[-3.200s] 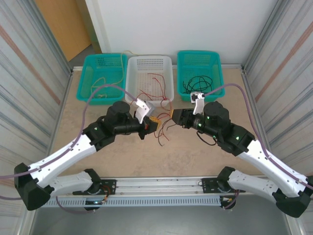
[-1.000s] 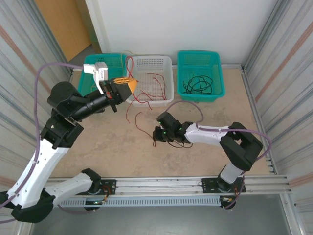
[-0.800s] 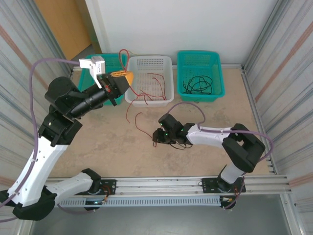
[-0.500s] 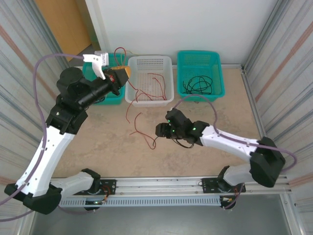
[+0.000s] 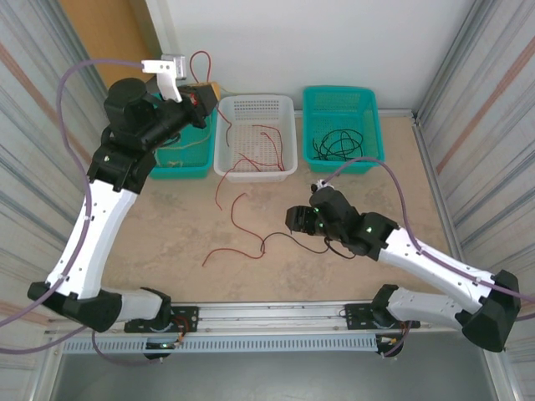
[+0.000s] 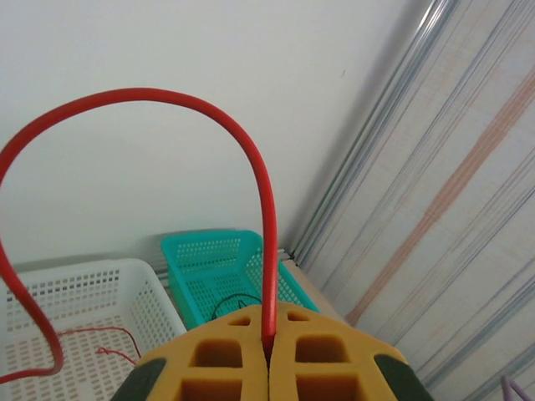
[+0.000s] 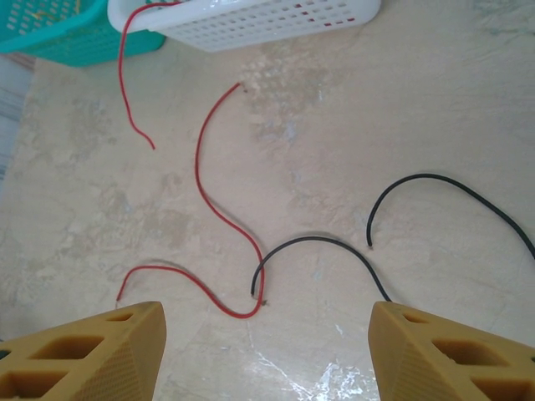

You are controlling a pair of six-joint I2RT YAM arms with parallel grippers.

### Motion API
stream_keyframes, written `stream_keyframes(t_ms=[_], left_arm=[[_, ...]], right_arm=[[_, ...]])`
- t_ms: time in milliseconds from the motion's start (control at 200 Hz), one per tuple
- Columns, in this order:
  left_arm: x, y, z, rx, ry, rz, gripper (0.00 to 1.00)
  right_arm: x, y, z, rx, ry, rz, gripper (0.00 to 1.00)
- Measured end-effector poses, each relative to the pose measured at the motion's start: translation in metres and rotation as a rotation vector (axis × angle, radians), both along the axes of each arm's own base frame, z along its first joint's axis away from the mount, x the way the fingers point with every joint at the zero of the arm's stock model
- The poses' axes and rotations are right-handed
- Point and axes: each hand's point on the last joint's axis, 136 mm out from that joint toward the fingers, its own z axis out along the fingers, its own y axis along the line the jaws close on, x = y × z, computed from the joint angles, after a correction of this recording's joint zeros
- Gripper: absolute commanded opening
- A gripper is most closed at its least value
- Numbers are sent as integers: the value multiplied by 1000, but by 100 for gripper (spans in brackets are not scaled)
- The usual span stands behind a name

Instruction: Untangle the cables

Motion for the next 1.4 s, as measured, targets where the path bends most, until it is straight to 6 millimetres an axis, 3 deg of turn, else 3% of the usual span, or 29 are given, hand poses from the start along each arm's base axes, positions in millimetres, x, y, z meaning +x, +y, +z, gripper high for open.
stream_keyframes(t_ms=[110,361,641,887,907,972,1052,1142,1248,1398], left_arm=[[19,1,-7,18,14,27,0],[60,-4,-47,75,93,65,0],[99,-2,-64,92,122,90,0],[137,-15,-105,109,191,78,0],[141,-16,-109,107,199,79,8],[153,-19,-124,97,232,85,49],[167,-23,-144,78,282,93,64],[179,-27,-170,57,343,104,75],[180,-27,-192,55,400,111,78],[170,-26,-178,47,382,111,78]], right_arm=[[0,-3,2,-2,-8,-7,64],[-2,-8,3,-15,-13,-13,65],[-1,-13,10,-3,-35,-27,65],[-1,-17,20,11,-68,-41,65],[-1,-18,20,11,-69,-43,65],[-1,-19,19,8,-69,-44,65],[-2,-21,17,2,-67,-48,65],[-2,-26,18,1,-68,-58,66],[0,-32,21,9,-75,-77,67],[3,-38,16,1,-57,-97,67]])
